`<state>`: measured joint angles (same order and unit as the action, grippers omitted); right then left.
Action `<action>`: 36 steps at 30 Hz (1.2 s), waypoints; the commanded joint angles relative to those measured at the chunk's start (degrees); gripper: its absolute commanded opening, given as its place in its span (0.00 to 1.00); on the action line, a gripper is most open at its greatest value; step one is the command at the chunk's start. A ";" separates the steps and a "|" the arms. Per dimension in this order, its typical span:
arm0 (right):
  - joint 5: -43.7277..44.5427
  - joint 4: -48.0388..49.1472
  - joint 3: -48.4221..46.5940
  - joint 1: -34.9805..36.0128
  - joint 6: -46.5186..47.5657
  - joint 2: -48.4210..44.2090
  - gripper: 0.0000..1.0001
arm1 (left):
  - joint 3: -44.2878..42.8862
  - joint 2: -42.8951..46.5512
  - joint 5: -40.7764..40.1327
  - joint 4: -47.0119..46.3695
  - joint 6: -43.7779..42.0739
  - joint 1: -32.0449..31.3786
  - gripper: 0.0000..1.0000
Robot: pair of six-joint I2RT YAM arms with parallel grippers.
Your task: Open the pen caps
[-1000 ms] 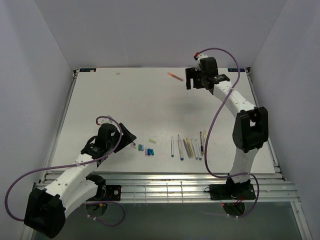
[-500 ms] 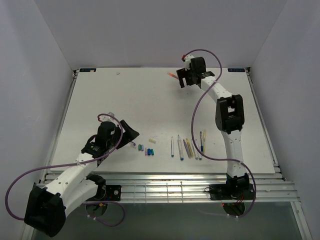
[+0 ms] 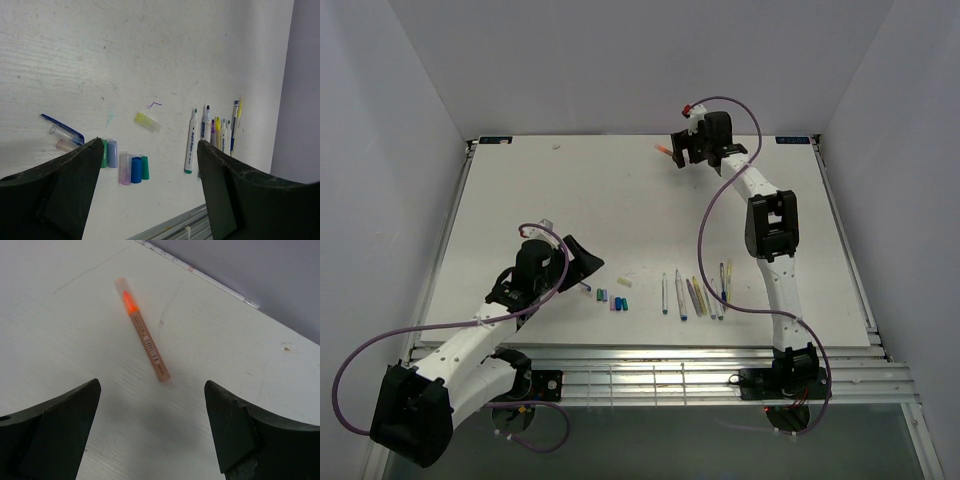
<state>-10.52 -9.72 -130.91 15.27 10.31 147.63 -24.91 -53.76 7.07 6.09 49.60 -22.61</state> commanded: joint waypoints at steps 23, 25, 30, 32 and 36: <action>-6.17 4.27 -9.80 -0.50 -2.48 9.08 1.00 | 0.12 -0.30 2.68 -5.65 1.02 -0.06 0.86; -6.52 4.18 -9.89 -0.50 -2.66 8.99 1.00 | 0.21 -0.21 2.77 -5.65 1.20 -0.06 0.86; -6.97 3.39 -10.41 -0.33 -2.83 9.34 0.96 | 0.38 0.40 2.95 -5.65 1.37 -0.06 0.86; -6.97 3.21 -10.42 -0.33 -3.18 9.34 0.96 | 0.47 0.49 3.04 -5.65 1.55 -0.06 0.86; -7.84 2.51 -10.42 -0.33 -4.24 9.34 0.94 | 0.39 0.50 3.56 -5.65 1.72 -0.06 0.86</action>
<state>-16.93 -7.11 -138.67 14.96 7.31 156.59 -24.80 -54.22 9.65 1.28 51.11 -22.61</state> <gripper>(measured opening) 0.948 0.856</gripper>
